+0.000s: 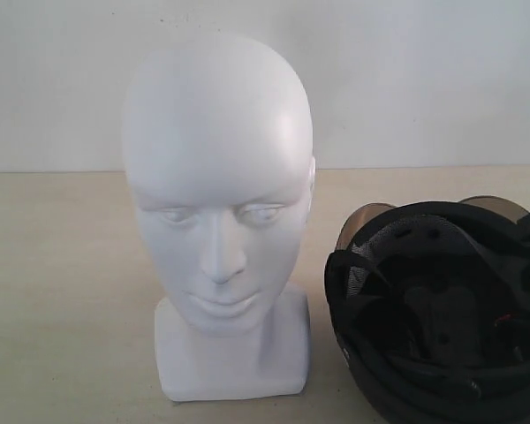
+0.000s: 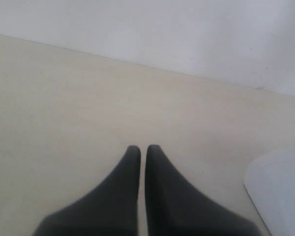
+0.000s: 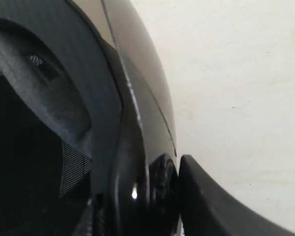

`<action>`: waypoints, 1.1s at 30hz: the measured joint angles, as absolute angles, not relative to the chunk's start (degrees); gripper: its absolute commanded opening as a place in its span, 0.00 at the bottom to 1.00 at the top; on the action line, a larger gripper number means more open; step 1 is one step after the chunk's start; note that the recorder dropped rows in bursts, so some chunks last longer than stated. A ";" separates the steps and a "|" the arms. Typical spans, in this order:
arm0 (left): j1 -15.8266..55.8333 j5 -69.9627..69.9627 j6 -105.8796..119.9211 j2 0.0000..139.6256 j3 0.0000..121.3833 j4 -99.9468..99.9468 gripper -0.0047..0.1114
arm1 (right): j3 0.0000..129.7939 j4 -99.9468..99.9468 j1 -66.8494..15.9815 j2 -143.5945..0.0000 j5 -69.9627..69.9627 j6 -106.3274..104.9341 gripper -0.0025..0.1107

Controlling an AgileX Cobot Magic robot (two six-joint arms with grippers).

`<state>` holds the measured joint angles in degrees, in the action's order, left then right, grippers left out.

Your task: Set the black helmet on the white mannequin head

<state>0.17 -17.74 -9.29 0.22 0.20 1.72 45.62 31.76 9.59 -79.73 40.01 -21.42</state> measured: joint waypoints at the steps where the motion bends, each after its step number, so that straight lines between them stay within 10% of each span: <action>1: 0.17 -17.74 -9.29 0.22 0.20 1.72 0.08 | 45.62 31.63 9.59 -79.73 40.01 -21.42 0.02; 15: 0.17 -17.74 -9.29 0.22 0.20 1.72 0.08 | 45.62 30.40 9.59 -79.59 37.74 -21.76 0.03; 24: 0.17 -17.74 -9.29 0.22 0.20 1.72 0.08 | 45.62 30.51 9.59 -79.59 37.40 -22.22 0.51; 33: 0.17 -17.74 -9.29 0.22 0.20 1.72 0.08 | 45.62 31.16 9.89 -78.93 36.20 -21.40 0.55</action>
